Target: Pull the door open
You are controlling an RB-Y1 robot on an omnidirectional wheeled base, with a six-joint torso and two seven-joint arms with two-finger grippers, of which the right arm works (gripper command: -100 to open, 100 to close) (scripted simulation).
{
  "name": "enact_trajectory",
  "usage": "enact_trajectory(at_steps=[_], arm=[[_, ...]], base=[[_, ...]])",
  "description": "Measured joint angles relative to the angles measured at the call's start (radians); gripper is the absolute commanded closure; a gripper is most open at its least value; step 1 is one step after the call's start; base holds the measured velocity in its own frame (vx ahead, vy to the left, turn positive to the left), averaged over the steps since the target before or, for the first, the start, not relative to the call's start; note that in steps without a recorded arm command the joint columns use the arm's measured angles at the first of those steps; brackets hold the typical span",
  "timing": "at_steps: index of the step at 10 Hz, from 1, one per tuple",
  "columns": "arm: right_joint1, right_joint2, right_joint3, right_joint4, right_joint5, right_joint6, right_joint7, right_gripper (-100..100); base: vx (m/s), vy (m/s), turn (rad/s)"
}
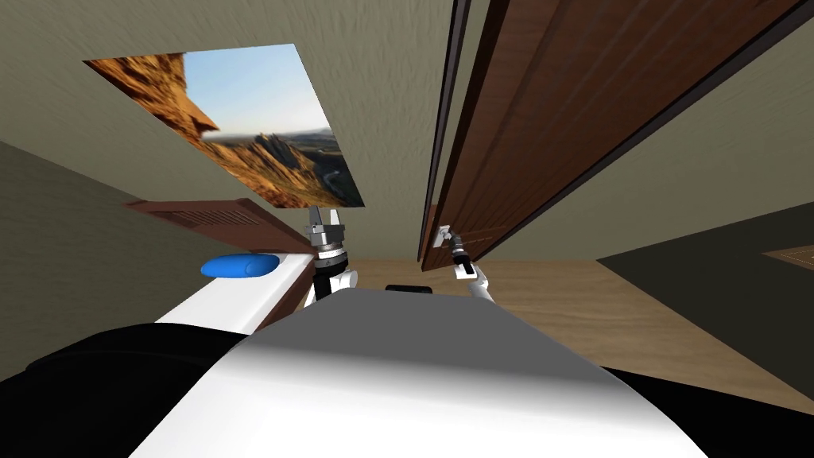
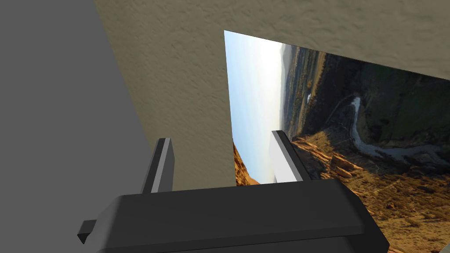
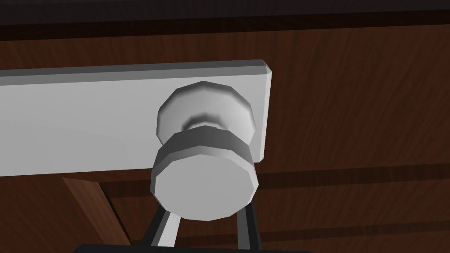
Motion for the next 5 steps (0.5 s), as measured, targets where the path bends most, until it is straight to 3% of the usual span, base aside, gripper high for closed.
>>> enact_trajectory(at_steps=[5], arm=[[-0.003,0.02,-0.001,-0.005,-0.047,0.026,-0.112,100]], base=[[-0.045,-0.043,0.072]])
